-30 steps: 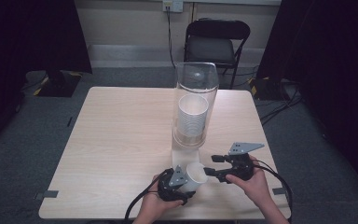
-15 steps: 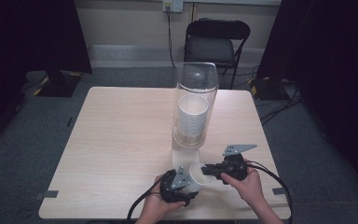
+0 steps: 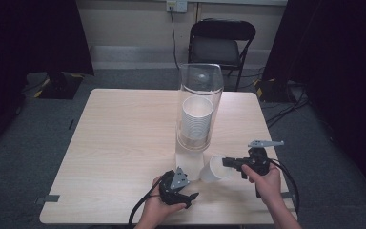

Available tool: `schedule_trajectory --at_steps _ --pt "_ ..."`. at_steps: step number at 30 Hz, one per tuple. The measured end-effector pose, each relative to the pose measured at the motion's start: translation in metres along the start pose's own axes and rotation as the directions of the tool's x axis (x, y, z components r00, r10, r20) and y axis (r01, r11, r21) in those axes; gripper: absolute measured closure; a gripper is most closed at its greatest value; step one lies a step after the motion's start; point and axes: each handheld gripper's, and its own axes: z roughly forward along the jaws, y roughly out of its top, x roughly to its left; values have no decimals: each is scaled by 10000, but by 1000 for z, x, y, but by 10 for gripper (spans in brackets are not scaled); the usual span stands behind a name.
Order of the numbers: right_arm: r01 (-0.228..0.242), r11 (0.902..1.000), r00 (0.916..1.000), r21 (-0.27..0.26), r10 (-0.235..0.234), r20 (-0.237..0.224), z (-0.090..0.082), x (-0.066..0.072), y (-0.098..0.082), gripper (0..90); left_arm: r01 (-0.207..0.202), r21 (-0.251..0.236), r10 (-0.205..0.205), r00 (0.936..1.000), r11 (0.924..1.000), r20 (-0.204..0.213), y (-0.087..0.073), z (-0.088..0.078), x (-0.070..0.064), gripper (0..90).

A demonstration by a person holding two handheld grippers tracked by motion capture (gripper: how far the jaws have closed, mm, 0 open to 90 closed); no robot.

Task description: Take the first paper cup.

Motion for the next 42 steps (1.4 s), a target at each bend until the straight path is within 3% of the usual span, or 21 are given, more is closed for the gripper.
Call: schedule_trajectory --at_steps 2,4,8,10,16,17,18,19,20,21,22,24,26,29,30,31,33,36,38,39,42 --pt "-221 9997 9982 -53 224 557 -1 -15 4 865 -6 270 8 10000 9996 -98 -1 -3 3 252" --pt "-98 9999 9929 74 89 1183 1 -22 9 864 6 340 -1 9999 9994 -148 -3 -5 6 252" --pt "-304 9993 9864 215 266 1619 6 -32 17 861 452 583 -442 9989 9973 -183 -7 -7 10 241" --pt "-278 9993 9837 263 226 1784 6 -34 18 859 257 664 -240 9994 9975 -267 -7 -8 13 239" --pt "-215 9993 9754 300 143 2201 13 -44 20 768 545 707 -521 9980 9960 -352 -11 -13 17 222" --pt "-173 9994 9762 293 106 2168 13 -44 20 741 586 707 -561 9977 9958 -377 -12 -15 19 222" --pt "-46 10000 9728 -61 59 2315 13 -45 18 572 613 711 -581 9972 9956 -462 -13 -17 20 222" --pt "-46 10000 9728 -61 59 2315 13 -45 18 572 613 711 -581 9972 9956 -462 -13 -17 20 222" --pt "277 9981 9655 -551 -124 2600 8 -43 17 451 745 672 -715 9964 9950 -462 -14 -18 21 222" --pt "277 9981 9655 -551 -124 2600 8 -43 17 451 779 666 -747 9960 9947 -487 -15 -19 22 222" --pt "432 9929 9637 -1108 -122 2667 2 -40 16 328 781 646 -748 9959 9949 -518 -15 -20 24 222" --pt "397 9926 9647 -1146 -82 2633 -1 -39 16 316 825 669 -789 9954 9943 -537 -16 -20 25 222" --pt "519 9899 9660 -1316 -163 2582 -12 -37 12 236 961 547 -932 9942 9939 -540 -17 -21 27 221" --pt "749 9882 9634 -1337 -371 2655 -19 -36 8 203 975 628 -938 9938 9933 -592 -16 -22 28 216" --pt "924 9859 9609 -1398 -515 2722 -26 -36 0 141 1060 581 -1021 9926 9927 -650 -16 -23 29 210" --pt "1006 9855 9603 -1368 -602 2723 -28 -36 -5 152 1252 492 -1221 9907 9909 -607 -17 -23 29 205" --pt "1146 9848 9591 -1301 -756 2729 -30 -36 -11 143 1159 491 -1122 9911 9920 -721 -17 -24 30 201" --pt "1551 9869 9496 -454 -1362 2823 -25 -39 -33 149 1303 385 -1276 9896 9907 -665 -17 -24 31 182" --pt "1487 9887 9625 171 -1487 2269 -14 -44 -53 149 1285 368 -1256 9893 9910 -739 -17 -26 32 174" --pt "1411 9897 9644 257 -1433 2221 -11 -45 -57 150 1285 368 -1256 9893 9910 -739 -17 -26 32 166" --pt "1634 9843 9598 664 -1742 2203 -5 -49 -66 150 1437 299 -1410 9869 9892 -781 -18 -28 33 160"
